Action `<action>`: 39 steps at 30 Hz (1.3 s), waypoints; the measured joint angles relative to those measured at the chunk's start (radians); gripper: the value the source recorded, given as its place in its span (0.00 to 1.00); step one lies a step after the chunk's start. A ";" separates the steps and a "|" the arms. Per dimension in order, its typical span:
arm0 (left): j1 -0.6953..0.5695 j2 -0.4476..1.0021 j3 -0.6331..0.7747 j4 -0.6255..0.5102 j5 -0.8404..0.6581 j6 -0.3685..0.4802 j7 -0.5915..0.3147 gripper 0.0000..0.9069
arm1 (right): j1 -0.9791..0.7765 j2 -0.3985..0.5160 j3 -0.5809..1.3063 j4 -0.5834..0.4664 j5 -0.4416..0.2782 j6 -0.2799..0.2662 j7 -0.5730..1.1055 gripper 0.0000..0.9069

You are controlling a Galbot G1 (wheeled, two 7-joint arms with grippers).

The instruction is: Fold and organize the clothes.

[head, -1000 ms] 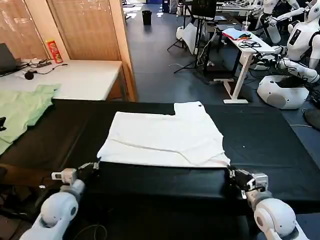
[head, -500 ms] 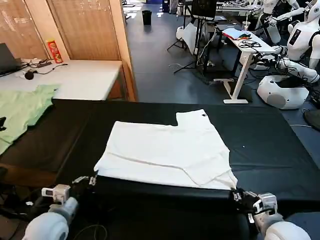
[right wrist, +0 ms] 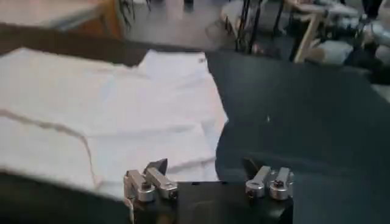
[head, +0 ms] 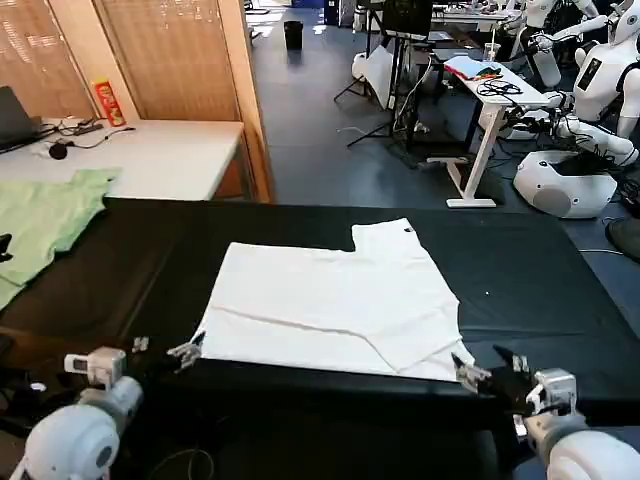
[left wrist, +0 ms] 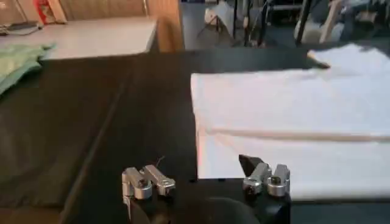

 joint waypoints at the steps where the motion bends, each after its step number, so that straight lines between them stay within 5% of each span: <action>1: -0.041 -0.002 0.012 0.029 -0.010 0.001 -0.002 0.97 | 0.047 0.000 -0.025 -0.038 0.000 0.009 0.002 0.97; 7: -0.318 -0.019 0.139 0.247 -0.046 0.000 -0.006 0.97 | 0.341 0.017 -0.202 -0.307 0.000 0.071 0.032 0.97; 16: -0.647 -0.085 0.319 0.611 0.036 -0.024 0.073 0.97 | 0.654 0.109 -0.374 -0.635 0.003 -0.015 0.008 0.97; 26: -0.806 -0.132 0.387 0.836 0.066 0.000 0.120 0.97 | 0.874 0.239 -0.430 -0.952 -0.153 0.011 -0.081 0.97; 32: -0.844 -0.162 0.400 0.916 0.107 0.005 0.137 0.97 | 0.908 0.300 -0.435 -1.037 -0.185 -0.016 -0.067 0.97; 33: -0.845 -0.167 0.400 0.924 0.115 0.005 0.140 0.90 | 0.910 0.305 -0.435 -1.039 -0.185 -0.026 -0.061 0.97; 34: -0.846 -0.173 0.401 0.932 0.123 0.005 0.144 0.60 | 0.911 0.310 -0.435 -1.041 -0.185 -0.032 -0.059 0.92; 37: -0.844 -0.182 0.403 0.951 0.148 0.002 0.157 0.25 | 0.911 0.321 -0.431 -1.050 -0.184 -0.039 -0.054 0.75; 39: -0.845 -0.186 0.404 0.963 0.161 -0.004 0.164 0.23 | 0.911 0.325 -0.427 -1.057 -0.184 -0.039 -0.053 0.68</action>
